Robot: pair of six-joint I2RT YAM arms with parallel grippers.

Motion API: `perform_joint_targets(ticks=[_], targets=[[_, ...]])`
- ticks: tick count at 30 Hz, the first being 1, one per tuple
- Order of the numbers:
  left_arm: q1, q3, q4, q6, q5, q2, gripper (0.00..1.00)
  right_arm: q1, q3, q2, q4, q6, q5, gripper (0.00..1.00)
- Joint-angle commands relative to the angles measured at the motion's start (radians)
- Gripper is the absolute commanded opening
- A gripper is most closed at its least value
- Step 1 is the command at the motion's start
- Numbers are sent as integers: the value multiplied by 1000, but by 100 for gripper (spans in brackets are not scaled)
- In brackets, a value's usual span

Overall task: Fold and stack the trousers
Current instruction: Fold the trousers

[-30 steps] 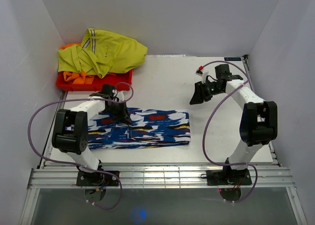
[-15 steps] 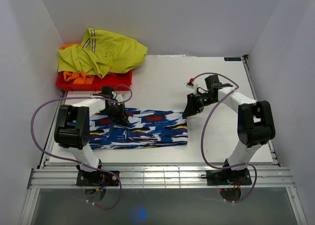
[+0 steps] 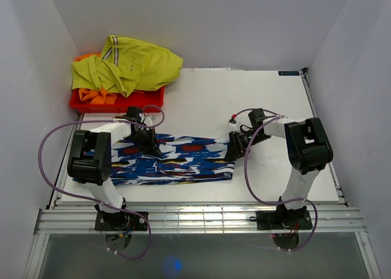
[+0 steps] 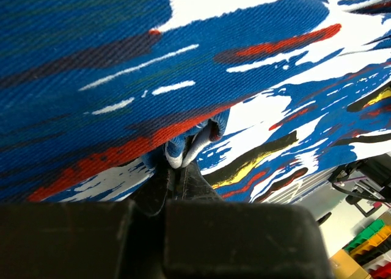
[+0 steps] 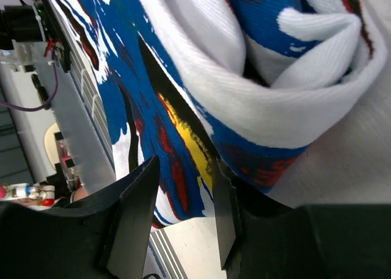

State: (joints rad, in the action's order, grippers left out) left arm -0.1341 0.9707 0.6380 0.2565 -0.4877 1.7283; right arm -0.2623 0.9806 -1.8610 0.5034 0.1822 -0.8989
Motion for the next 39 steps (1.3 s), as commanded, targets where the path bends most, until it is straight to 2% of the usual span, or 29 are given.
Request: perform_joint_targets(ticks=[1, 5, 10, 15, 20, 25, 29, 33, 39], targets=[[-4, -15, -9, -25, 101, 13, 0, 0, 41, 48, 56, 62, 83, 47], [-4, -23, -20, -22, 64, 13, 0, -17, 69, 182, 164, 105, -55, 52], [-4, -23, -24, -23, 57, 7, 0, -101, 6, 255, 161, 68, -161, 51], [-4, -38, -29, -22, 51, -12, 0, -138, -72, 178, 83, 46, -146, 50], [-2, -43, -29, -22, 58, -16, 0, -126, -129, 18, 73, 79, -80, 47], [-4, -44, -28, -23, 66, -18, 0, -110, -131, -24, 92, 72, -21, 46], [-2, -49, -29, -28, 46, -21, 0, -98, 24, 43, 184, 99, -118, 44], [-4, -61, -37, -39, 37, -26, 0, -55, 174, 108, 101, -1, -127, 44], [-4, -60, -41, -33, 26, -29, 0, -14, 319, -10, 77, -30, -87, 43]])
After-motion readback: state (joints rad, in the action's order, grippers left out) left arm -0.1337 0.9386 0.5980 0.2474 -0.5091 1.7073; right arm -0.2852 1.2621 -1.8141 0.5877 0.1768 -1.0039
